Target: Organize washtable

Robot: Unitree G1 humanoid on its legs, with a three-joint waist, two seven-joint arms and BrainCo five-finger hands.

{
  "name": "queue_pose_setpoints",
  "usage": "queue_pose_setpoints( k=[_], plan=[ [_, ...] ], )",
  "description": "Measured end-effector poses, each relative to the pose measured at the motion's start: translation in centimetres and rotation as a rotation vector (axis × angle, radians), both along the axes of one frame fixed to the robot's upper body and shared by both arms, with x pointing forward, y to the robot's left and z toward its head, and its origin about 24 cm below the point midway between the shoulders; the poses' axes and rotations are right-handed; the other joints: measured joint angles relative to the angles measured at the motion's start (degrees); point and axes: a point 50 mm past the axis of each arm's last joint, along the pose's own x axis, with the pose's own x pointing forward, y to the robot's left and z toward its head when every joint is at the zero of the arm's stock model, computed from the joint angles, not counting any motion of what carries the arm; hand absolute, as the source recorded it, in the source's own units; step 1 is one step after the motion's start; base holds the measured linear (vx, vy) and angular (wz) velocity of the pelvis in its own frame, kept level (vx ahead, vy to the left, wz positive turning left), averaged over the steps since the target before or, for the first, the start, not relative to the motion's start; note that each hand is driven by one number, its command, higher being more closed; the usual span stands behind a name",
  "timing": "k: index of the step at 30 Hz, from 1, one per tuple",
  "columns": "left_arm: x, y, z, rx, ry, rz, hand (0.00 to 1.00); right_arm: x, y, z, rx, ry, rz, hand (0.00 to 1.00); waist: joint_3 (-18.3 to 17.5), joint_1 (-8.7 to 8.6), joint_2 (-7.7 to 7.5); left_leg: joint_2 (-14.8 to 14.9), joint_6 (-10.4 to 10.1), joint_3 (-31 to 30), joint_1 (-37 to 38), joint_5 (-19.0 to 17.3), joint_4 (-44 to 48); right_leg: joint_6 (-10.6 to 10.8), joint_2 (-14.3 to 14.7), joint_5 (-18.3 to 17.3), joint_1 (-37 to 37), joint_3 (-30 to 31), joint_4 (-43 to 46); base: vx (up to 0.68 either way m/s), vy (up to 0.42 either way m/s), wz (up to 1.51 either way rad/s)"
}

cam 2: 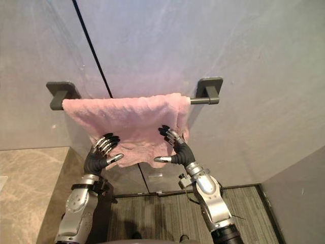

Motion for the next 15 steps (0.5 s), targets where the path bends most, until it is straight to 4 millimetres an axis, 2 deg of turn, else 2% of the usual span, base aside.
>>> queue_pose_setpoints(
  k=[8,15],
  plan=[
    [-0.1,0.8,-0.2,-0.007,0.004,0.053,0.0,-0.5,-1.9,-0.2,0.036,0.014,-0.117,0.0,-0.47,-0.02,-0.74,-0.05,0.0,0.0,0.07,0.0,0.01,0.05,-0.07,0.03,0.06,0.02,0.0,0.0,0.0,0.0],
    [-0.9,1.7,-0.7,-0.019,0.023,0.106,0.0,-1.2,-5.0,-0.9,0.033,0.039,-0.265,0.0,-0.51,0.0,-0.71,-0.08,0.01,-0.14,0.15,0.0,0.0,0.07,-0.11,0.04,0.18,-0.06,0.01,0.0,0.0,0.0]
  ],
)
